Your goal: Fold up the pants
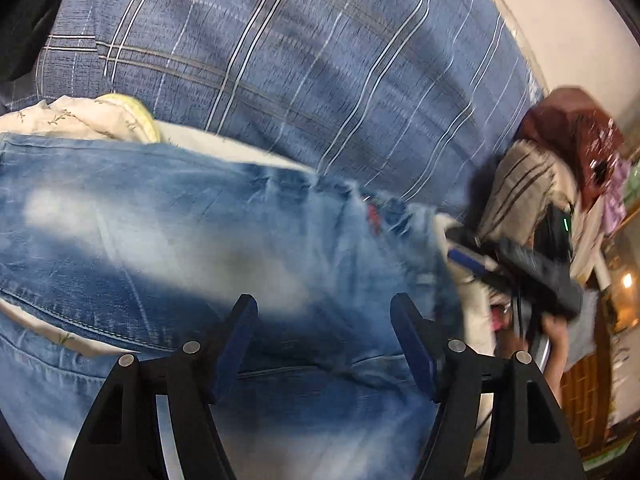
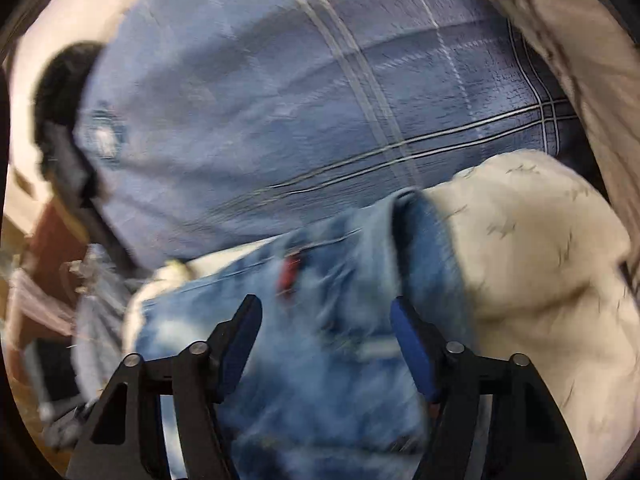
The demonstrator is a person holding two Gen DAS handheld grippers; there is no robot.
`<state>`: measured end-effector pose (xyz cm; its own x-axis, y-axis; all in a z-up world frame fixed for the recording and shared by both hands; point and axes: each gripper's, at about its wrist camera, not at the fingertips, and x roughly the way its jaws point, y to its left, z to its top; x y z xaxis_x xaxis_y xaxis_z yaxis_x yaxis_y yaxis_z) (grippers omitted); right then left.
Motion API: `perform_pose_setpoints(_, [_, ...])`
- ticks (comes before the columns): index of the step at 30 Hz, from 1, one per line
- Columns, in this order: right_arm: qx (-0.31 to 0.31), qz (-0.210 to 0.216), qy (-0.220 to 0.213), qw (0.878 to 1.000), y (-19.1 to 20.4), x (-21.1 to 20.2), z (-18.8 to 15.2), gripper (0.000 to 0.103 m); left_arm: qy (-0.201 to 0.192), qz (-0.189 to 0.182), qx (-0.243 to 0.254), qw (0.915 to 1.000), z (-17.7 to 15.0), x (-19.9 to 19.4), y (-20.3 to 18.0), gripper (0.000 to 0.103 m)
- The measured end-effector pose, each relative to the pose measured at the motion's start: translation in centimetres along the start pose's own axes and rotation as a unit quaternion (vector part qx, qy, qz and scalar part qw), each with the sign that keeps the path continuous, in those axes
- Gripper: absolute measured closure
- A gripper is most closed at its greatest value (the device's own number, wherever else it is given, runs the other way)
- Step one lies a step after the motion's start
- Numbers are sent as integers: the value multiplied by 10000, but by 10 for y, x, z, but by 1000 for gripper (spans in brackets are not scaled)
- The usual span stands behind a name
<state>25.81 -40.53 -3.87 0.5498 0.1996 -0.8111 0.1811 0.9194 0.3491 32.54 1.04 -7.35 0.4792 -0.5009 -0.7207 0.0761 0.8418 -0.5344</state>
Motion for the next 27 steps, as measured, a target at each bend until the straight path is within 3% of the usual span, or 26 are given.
perform_pose_setpoints(4, [73, -273, 40, 9996, -6, 37, 7, 64, 18, -35, -322, 9995, -2, 12, 4, 34])
perform_pose_setpoints(5, [-5, -384, 101, 9992, -3, 41, 8, 89, 80, -71, -378, 9992, 0, 15, 7, 34])
perform_pose_setpoints(6, [-38, -341, 100, 9994, -3, 38, 8, 95, 89, -96, -369, 9992, 2, 19, 5, 34])
perform_pose_setpoints(10, [-153, -69, -435, 9989, 14, -18, 16, 97, 1, -162, -352, 9993, 2, 16, 4, 34])
perform_pose_setpoints(13, [-243, -601, -509, 9966, 8, -19, 20, 96, -32, -151, -251, 9996, 0, 12, -1, 34])
perform_pose_setpoints(15, [-153, -1243, -23, 9921, -12, 17, 15, 75, -11, -138, -190, 9997, -2, 12, -5, 34])
perform_pose_setpoints(17, [140, -1016, 56, 9947, -25, 25, 10, 71, 29, -136, -152, 9998, -5, 10, -4, 34])
perform_pose_setpoints(19, [315, -522, -108, 9981, -25, 8, 16, 57, -5, -135, -126, 9998, -6, 6, -6, 34])
perform_pose_setpoints(20, [332, -274, -390, 9983, -21, -6, 21, 35, -23, -126, -116, 9999, -5, 6, -6, 34])
perform_pose_setpoints(21, [350, -292, -552, 9974, -20, -12, 24, 12, -15, -129, -102, 9999, -5, 6, -6, 34])
perform_pose_setpoints(22, [381, -407, -652, 9963, -19, -13, 28, 10, -2, -145, -103, 9998, -4, 6, -5, 34])
perform_pose_setpoints(25, [342, -412, -200, 9984, -14, 21, 46, 11, 24, -209, -214, 9995, -2, 7, -2, 34])
perform_pose_setpoints(27, [208, -612, 129, 9978, -7, 52, 51, 20, 22, -210, -265, 9994, -1, 7, -1, 34])
